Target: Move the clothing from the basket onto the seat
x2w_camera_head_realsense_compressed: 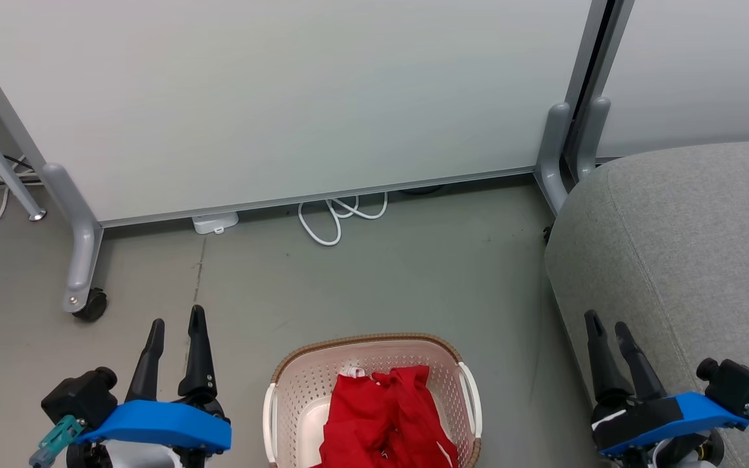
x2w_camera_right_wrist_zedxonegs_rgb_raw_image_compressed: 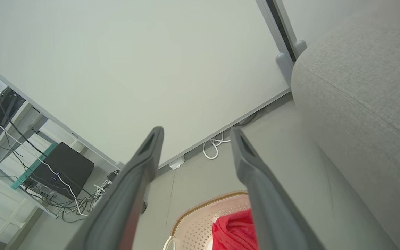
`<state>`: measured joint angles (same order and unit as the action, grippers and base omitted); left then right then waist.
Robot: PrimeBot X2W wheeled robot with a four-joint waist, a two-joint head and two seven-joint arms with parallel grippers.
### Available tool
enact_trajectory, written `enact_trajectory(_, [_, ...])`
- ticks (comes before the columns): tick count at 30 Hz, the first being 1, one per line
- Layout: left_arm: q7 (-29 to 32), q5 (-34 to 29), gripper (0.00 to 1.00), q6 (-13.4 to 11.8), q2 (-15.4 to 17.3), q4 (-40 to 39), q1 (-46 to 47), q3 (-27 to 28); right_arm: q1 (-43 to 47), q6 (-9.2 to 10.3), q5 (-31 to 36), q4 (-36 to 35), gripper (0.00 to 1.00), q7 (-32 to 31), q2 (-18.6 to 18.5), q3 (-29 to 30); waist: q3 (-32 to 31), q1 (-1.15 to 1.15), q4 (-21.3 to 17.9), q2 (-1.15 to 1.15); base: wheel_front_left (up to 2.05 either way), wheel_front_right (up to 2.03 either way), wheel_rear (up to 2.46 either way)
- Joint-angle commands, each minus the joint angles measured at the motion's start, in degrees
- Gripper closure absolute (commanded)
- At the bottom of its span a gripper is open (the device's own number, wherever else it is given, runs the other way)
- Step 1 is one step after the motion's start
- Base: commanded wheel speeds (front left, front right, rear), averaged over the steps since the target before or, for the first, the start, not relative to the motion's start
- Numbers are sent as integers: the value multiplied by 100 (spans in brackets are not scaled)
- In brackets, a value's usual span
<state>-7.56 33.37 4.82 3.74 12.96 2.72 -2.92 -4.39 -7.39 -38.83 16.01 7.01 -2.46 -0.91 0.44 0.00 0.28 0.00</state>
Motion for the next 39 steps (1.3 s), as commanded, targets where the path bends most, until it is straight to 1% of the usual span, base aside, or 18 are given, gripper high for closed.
enact_trajectory(1, [-57, -183, 0, -19, 45, -73, 128, -39, -103, -10, 166, -47, 0, 55, -43, -23, 0, 0, 1, 0, 0, 0, 0])
enact_trajectory(19, [-319, -1208, 0, -19, 53, -27, 96, -174, -100, -12, 1224, -50, 0, 224, -50, -114, -13, 0, 9, 0, 0, 0, 0])
enact_trajectory(32, [-483, -1644, 0, 22, -3, 21, 31, -184, -43, -13, 1871, -67, 0, 289, -53, -104, -37, 0, 8, 0, 0, 0, 0])
enact_trajectory(39, [-546, -1757, 0, 75, -33, 69, -3, -194, -12, -14, 2175, -66, 0, 238, -53, -47, -40, 0, 14, 0, 0, 0, 0])
